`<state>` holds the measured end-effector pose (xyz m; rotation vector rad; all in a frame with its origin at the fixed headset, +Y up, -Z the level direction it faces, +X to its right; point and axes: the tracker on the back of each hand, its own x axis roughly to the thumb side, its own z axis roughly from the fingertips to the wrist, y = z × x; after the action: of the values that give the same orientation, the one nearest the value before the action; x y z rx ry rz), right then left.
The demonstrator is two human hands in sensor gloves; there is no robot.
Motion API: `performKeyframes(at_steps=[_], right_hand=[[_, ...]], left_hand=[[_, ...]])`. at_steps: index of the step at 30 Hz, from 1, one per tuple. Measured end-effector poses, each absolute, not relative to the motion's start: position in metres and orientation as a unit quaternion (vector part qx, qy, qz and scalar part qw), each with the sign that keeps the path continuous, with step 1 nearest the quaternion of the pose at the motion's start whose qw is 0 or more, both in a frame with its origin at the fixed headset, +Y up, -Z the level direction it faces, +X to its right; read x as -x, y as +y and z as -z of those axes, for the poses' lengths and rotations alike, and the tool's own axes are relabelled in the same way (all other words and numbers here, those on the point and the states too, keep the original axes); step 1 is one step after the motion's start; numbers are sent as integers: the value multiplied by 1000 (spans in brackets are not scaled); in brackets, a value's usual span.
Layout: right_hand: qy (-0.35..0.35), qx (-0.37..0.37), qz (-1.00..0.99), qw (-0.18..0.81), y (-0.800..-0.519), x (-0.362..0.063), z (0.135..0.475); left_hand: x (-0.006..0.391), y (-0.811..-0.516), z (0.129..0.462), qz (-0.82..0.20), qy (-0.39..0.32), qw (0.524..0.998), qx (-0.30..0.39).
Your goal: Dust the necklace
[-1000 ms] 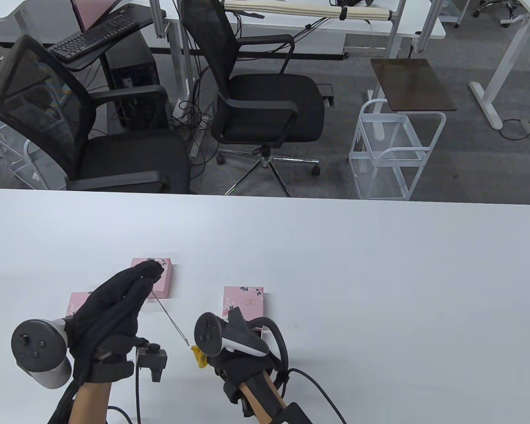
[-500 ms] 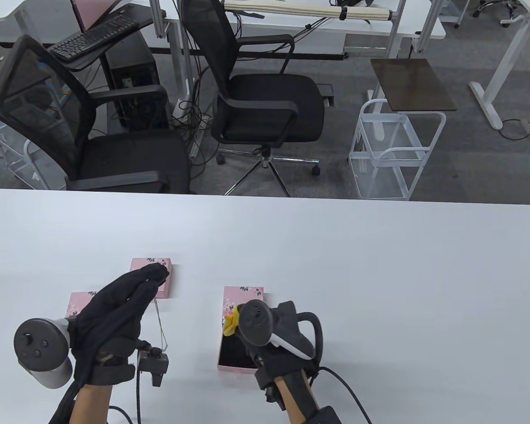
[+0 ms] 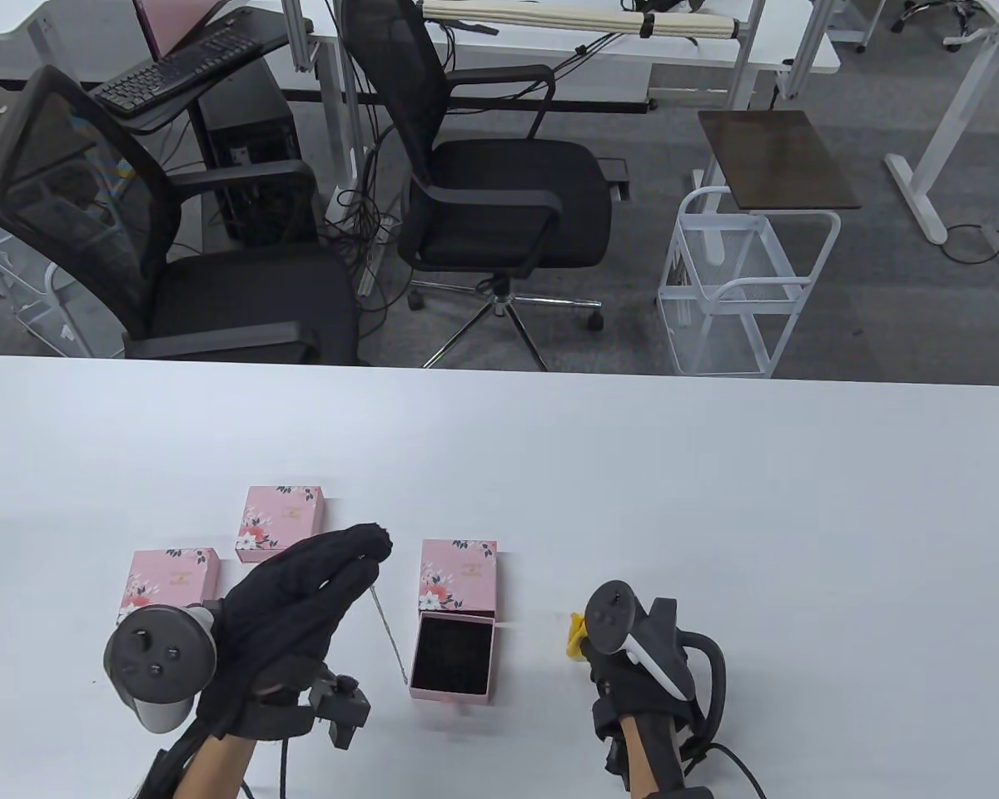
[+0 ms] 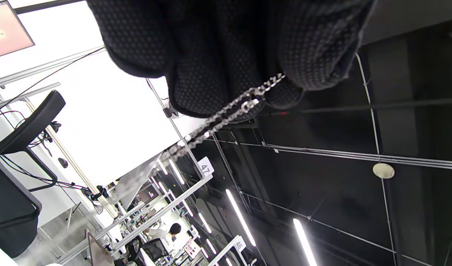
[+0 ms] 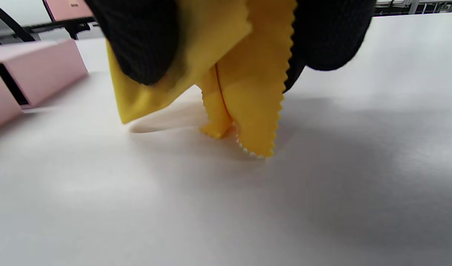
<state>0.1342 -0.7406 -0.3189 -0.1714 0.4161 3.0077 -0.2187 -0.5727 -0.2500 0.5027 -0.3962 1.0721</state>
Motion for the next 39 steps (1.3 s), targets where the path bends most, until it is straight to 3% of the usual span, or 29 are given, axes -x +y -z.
performKeyframes(at_steps=[7, 12, 14, 16, 19, 25, 31, 33, 39], right_hand=[[200, 63, -977, 30, -747, -127, 316], [131, 32, -990, 46, -715, -118, 305], [40, -16, -996, 83, -691, -105, 297], [6, -78, -985, 151, -670, -91, 290], [15, -180, -947, 268, -644, -63, 279], [33, -275, -887, 369, -620, -13, 280], [26, -280, -858, 431, -632, 8, 300], [48, -275, -857, 434, -635, 1, 305], [24, -230, -872, 431, -630, -34, 311]], left_hand=[[218, -575, 251, -493, -177, 816, -244], [219, -576, 254, -494, -174, 818, -239], [218, -578, 257, -494, -174, 820, -232], [218, -580, 260, -495, -173, 821, -228], [217, -585, 265, -494, -166, 824, -222], [212, -589, 268, -494, -169, 826, -212], [213, -591, 268, -471, -161, 839, -221], [217, -591, 269, -479, -153, 836, -222], [237, -590, 274, -492, -116, 831, -234]])
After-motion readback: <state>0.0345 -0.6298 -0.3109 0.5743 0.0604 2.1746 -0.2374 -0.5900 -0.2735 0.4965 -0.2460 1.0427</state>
